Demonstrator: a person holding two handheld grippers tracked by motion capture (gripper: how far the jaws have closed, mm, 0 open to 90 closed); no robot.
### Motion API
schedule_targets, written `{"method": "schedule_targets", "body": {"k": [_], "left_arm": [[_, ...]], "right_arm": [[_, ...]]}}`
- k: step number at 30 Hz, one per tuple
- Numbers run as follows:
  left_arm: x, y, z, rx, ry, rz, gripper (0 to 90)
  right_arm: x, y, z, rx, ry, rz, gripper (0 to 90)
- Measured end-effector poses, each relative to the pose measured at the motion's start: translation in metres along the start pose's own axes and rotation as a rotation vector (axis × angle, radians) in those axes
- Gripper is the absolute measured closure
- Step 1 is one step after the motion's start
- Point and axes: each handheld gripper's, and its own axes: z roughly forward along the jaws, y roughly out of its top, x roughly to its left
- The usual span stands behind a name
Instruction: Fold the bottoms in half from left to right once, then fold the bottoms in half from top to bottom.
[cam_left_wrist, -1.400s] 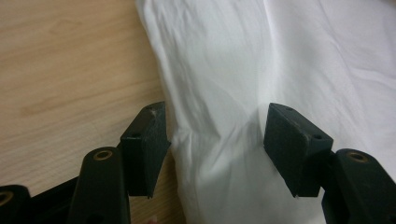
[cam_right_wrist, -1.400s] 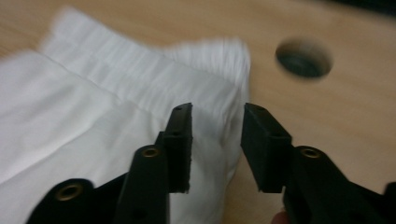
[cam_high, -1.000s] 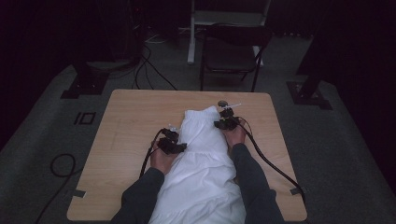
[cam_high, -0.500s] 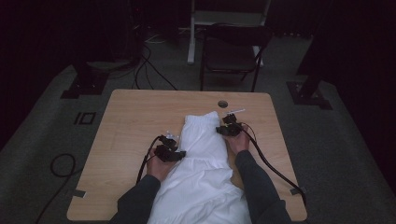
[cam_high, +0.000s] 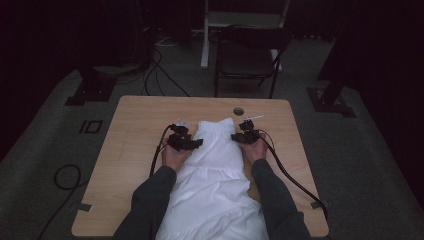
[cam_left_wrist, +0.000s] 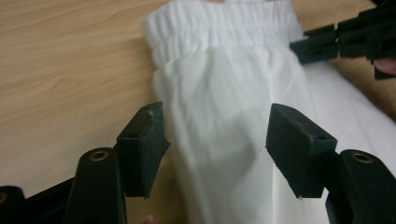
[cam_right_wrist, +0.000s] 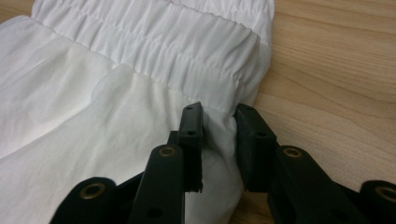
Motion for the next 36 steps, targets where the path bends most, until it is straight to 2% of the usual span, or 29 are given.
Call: {"method": "schedule_targets", "body": {"k": [1,6,8,9,15,18,23,29,34,36], "left_arm": [[-0.001,0.001,0.008,0.007,0.007,0.007,36.0],[0.0,0.002,0.017,0.01,0.028,-0.001,34.1],[0.005,0.0,0.025,0.029,0.051,-0.015,34.1],[0.009,-0.001,0.029,0.05,0.056,-0.029,34.1],[0.012,0.003,0.033,0.069,0.064,-0.031,36.1],[0.013,0.005,0.035,0.074,0.06,-0.038,40.1],[0.017,0.007,0.036,0.067,0.042,-0.08,50.8],[0.021,0.008,0.036,0.071,0.023,-0.094,61.2],[0.017,0.013,0.038,0.11,0.045,-0.062,63.1],[0.017,0.015,0.039,0.12,0.043,-0.062,65.3]], "right_arm": [[0.0,0.0,0.0,0.003,0.004,0.004,71.0],[-0.002,0.002,0.001,-0.003,0.001,0.011,64.1],[-0.004,0.006,-0.001,-0.032,-0.001,0.023,57.4],[-0.007,0.009,-0.002,-0.056,0.007,0.045,56.7],[-0.011,0.017,0.001,-0.062,0.003,0.076,54.4],[-0.01,0.019,0.007,-0.038,-0.009,0.079,53.6],[-0.008,0.019,0.013,-0.005,-0.044,0.071,52.7],[-0.008,0.021,0.014,0.009,-0.041,0.092,50.2],[-0.004,0.021,0.016,0.0,-0.038,0.038,46.8],[-0.003,0.021,0.017,-0.01,-0.038,0.04,46.2]]}}
